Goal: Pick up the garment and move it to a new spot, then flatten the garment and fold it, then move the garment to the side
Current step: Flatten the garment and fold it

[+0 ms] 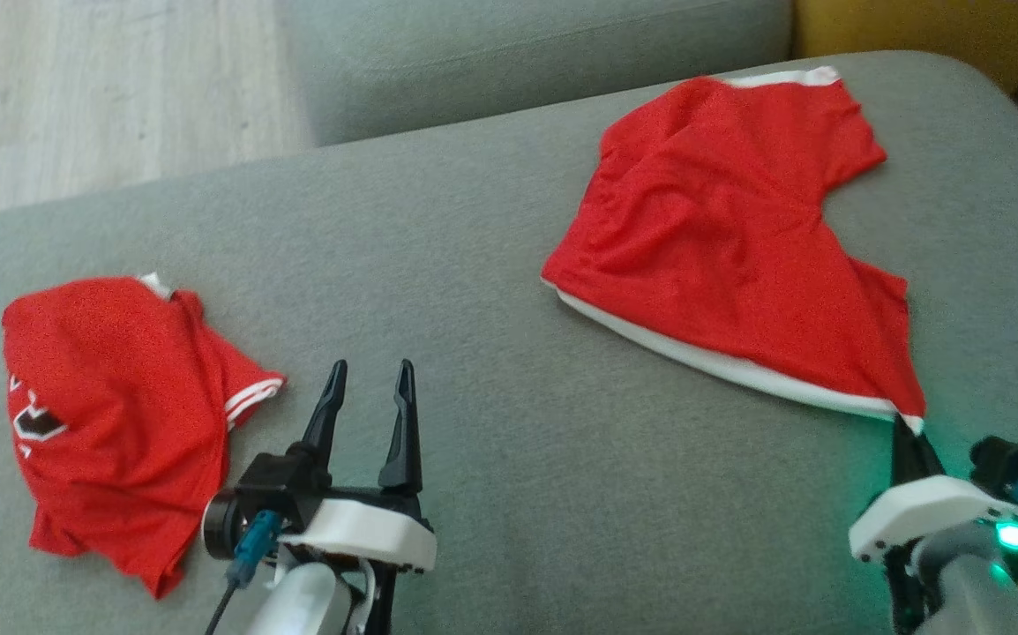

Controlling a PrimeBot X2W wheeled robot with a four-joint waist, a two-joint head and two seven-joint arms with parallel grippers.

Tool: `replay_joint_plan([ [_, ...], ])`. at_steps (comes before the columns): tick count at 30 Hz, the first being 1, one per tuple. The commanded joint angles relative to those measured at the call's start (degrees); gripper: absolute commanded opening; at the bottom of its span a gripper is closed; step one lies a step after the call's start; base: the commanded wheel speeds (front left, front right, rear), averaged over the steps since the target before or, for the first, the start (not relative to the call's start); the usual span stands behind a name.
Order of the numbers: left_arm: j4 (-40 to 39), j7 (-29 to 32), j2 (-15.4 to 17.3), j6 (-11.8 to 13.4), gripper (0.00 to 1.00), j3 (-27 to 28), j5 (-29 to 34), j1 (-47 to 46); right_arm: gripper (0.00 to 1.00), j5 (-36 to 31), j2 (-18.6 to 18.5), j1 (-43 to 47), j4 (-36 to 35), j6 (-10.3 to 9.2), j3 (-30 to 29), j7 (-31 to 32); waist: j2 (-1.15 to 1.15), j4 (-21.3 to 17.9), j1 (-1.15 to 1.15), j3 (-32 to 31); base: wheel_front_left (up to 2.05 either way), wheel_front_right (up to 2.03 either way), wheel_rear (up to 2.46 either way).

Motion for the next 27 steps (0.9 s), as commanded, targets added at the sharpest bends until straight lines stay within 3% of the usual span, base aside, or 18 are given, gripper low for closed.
replay_joint_plan([
  [1,-2.0,-0.5,0.0,-0.2,1.00,1.8,-0.5,-1.2,0.00,-0.5,-0.2,-0.8,-2.1,-0.04,1.0,0.1,0.00,-1.1,0.01,-0.9,0.00,0.00,0.00],
  [10,-0.6,-0.5,0.1,-1.7,1.00,0.3,1.1,-2.4,0.00,-0.3,-0.2,1.5,-8.4,-0.04,0.1,2.6,0.00,-2.8,0.01,0.2,0.00,0.00,0.00],
  [20,4.7,4.8,1.5,-8.6,1.00,-6.3,4.2,-12.0,0.00,-4.3,-0.2,0.2,-12.3,-0.04,-6.1,4.1,0.00,-3.8,0.01,5.7,0.00,0.00,0.00],
  [27,11.2,10.8,0.9,-11.7,1.00,-13.8,2.9,-20.2,0.00,-2.6,-0.2,-2.8,-11.6,-0.04,-3.5,3.6,0.00,-6.5,0.01,9.7,0.00,0.00,0.00],
])
